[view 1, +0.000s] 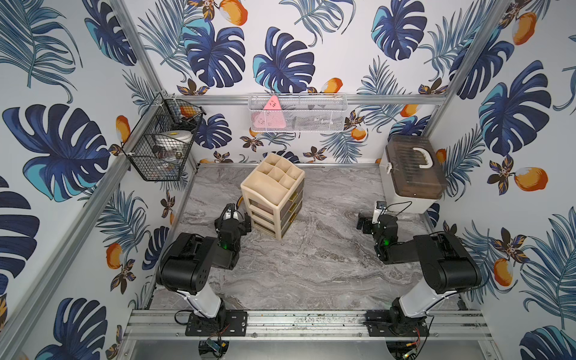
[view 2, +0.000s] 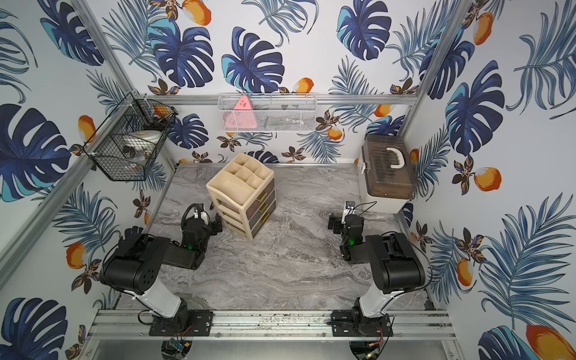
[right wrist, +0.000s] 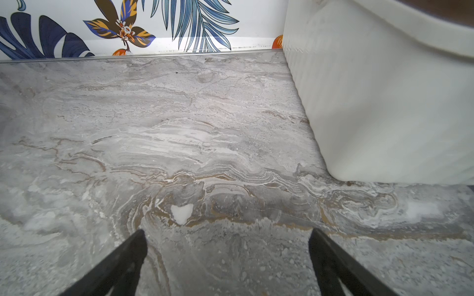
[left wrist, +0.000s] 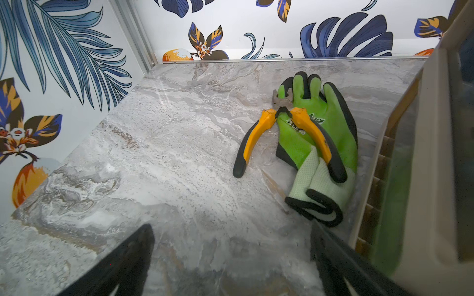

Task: Sort the rolls of trash bags by color and place them into the drawer
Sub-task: Reset both arms

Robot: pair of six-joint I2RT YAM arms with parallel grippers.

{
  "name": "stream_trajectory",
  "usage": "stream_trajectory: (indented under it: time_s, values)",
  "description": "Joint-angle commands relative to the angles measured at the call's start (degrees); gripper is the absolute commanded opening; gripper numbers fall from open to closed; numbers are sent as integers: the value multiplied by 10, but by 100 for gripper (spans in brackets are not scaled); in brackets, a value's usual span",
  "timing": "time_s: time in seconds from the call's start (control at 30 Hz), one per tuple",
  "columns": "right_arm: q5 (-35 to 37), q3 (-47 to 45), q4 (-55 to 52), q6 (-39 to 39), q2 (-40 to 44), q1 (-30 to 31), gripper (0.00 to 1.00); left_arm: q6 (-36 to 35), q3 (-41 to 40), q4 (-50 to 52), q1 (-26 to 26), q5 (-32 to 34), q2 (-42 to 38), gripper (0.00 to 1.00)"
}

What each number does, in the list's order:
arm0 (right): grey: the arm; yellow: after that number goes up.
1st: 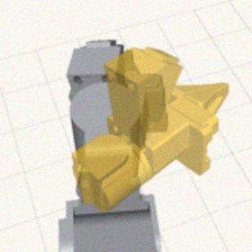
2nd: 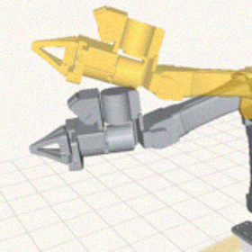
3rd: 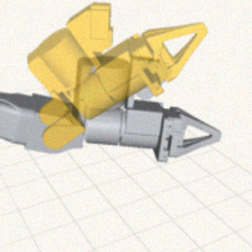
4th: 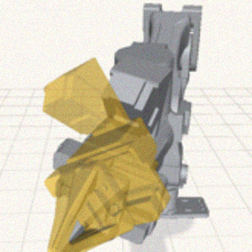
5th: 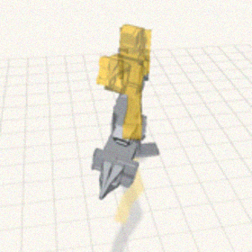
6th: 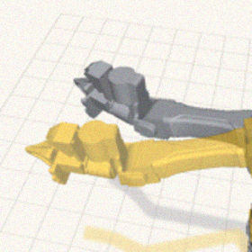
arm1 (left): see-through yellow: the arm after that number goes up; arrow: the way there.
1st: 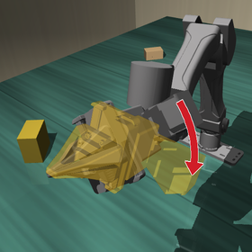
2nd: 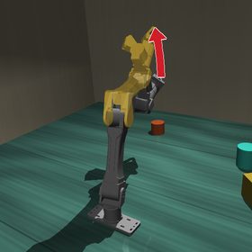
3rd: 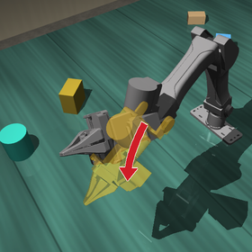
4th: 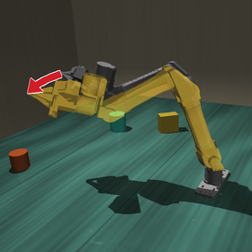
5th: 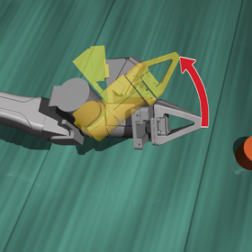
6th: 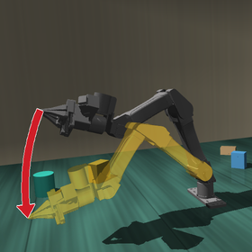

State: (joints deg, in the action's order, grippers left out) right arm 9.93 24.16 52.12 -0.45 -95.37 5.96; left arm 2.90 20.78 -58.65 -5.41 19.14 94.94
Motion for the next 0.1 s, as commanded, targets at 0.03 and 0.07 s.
stream_trajectory:
  time_s: [0.03,0.07]
  values:
    - [-3,3,5,3,0,0,100,-10,-4,-15,-4,-5,-3,99]
    - [-2,2,5,4,1,0,100,-15,-5,-21,-9,2,-1,99]
